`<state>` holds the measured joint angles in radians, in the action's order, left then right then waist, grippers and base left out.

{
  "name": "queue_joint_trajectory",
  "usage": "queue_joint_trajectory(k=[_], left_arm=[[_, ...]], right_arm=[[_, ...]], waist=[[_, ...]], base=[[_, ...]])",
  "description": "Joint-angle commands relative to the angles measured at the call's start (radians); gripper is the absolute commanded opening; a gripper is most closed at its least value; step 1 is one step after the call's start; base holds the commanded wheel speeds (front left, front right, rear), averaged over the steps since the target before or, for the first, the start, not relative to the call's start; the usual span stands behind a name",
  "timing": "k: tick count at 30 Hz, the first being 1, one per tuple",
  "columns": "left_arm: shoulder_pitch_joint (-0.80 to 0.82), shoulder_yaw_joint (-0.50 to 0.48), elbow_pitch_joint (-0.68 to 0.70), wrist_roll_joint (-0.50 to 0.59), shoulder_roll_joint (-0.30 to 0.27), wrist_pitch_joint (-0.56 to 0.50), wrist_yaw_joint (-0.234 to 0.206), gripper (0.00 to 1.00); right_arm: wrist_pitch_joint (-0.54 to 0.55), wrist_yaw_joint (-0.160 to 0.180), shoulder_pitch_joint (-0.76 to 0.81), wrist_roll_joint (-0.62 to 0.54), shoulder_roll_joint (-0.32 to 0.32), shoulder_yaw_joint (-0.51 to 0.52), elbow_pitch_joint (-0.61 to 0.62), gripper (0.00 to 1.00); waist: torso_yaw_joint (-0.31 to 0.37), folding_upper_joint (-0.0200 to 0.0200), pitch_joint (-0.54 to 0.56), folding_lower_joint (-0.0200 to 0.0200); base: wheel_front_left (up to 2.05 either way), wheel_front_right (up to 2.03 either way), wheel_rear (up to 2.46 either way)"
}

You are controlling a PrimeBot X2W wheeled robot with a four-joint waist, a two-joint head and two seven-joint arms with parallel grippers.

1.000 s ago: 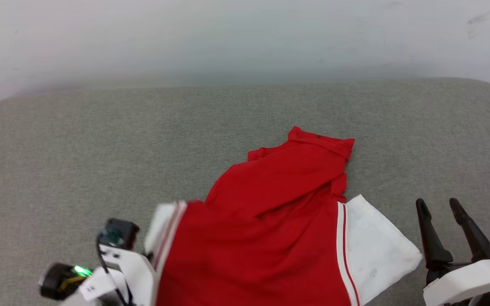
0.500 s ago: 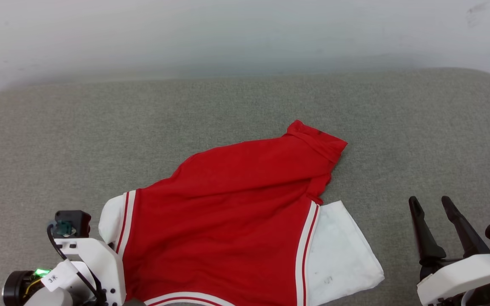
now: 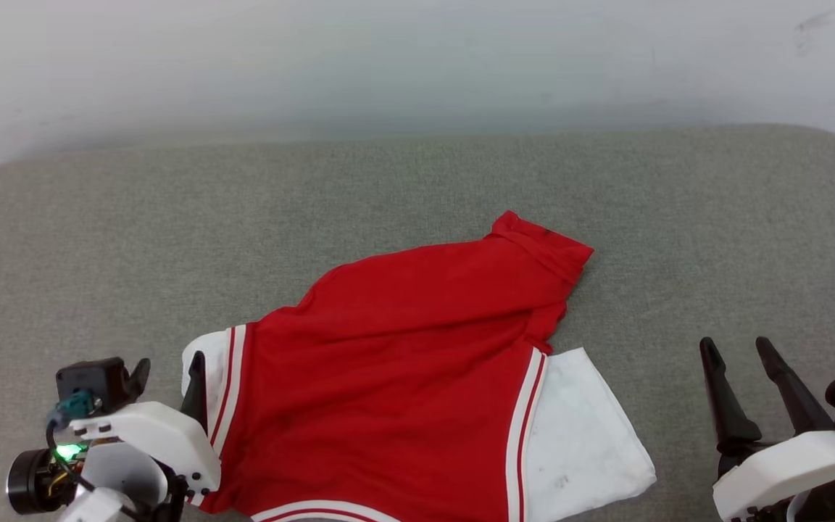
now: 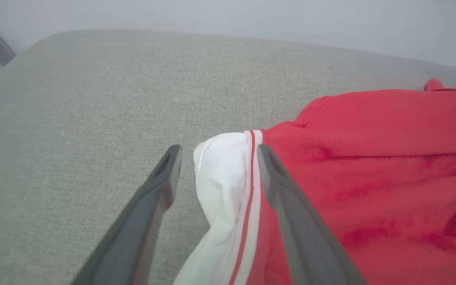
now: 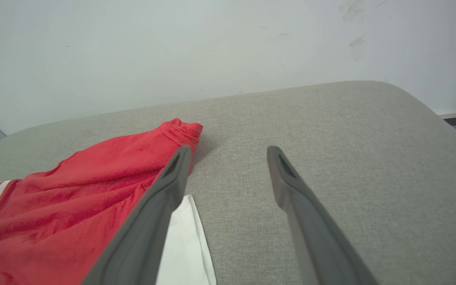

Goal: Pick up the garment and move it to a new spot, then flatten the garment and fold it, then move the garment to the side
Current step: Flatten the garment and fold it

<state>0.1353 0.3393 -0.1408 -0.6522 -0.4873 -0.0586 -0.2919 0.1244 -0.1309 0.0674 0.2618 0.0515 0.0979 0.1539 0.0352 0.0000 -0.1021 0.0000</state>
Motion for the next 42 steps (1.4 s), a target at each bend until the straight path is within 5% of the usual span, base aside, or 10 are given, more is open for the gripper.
queue_joint_trajectory(k=[1, 11, 19, 34, 35, 36, 37, 42], left_arm=[[-0.015, -0.007, 0.011, 0.008, 0.014, 0.032, -0.005, 1.0], [-0.072, -0.014, 0.14, 0.052, 0.059, 0.228, -0.021, 1.0], [-0.1, -0.001, 0.239, 0.088, 0.058, 0.255, -0.047, 1.0], [-0.056, 0.018, 0.277, 0.097, 0.073, 0.265, -0.046, 1.0], [-0.053, 0.017, 0.274, 0.097, 0.073, 0.266, -0.046, 1.0], [-0.052, 0.016, 0.27, 0.094, 0.075, 0.266, -0.045, 1.0], [-0.054, 0.015, 0.266, 0.093, 0.075, 0.268, -0.046, 1.0], [-0.068, 0.005, 0.248, 0.086, 0.071, 0.272, -0.05, 1.0]], right_arm=[[0.005, 0.0, 0.01, -0.011, -0.002, -0.002, -0.001, 1.0], [0.149, 0.001, 0.063, -0.028, 0.0, -0.003, -0.023, 1.0], [0.393, 0.0, 0.091, 0.042, 0.094, -0.015, -0.112, 1.0], [0.563, 0.0, -0.072, 0.153, 0.188, -0.254, -0.347, 1.0], [0.573, 0.0, -0.073, 0.16, 0.183, -0.268, -0.368, 0.88], [0.58, -0.001, -0.075, 0.166, 0.178, -0.279, -0.382, 0.35], [0.586, -0.001, -0.078, 0.169, 0.175, -0.29, -0.396, 0.0], [0.556, 0.001, -0.117, 0.172, 0.199, -0.272, -0.388, 0.0]], waist=[[-0.006, 0.0, 0.018, 0.0], [-0.021, 0.0, 0.068, 0.0], [-0.047, 0.0, 0.078, 0.0], [-0.121, 0.0, -0.015, 0.0], [-0.123, 0.0, -0.02, 0.0], [-0.124, 0.0, -0.022, 0.0], [-0.124, 0.0, -0.022, 0.0], [-0.11, 0.0, -0.018, 0.0]], base=[[0.0, 0.0, 0.0], [0.0, 0.0, 0.0], [0.0, 0.0, 0.0], [0.0, 0.0, 0.0], [0.0, 0.0, 0.0], [0.0, 0.0, 0.0], [0.0, 0.0, 0.0], [0.0, 0.0, 0.0]])
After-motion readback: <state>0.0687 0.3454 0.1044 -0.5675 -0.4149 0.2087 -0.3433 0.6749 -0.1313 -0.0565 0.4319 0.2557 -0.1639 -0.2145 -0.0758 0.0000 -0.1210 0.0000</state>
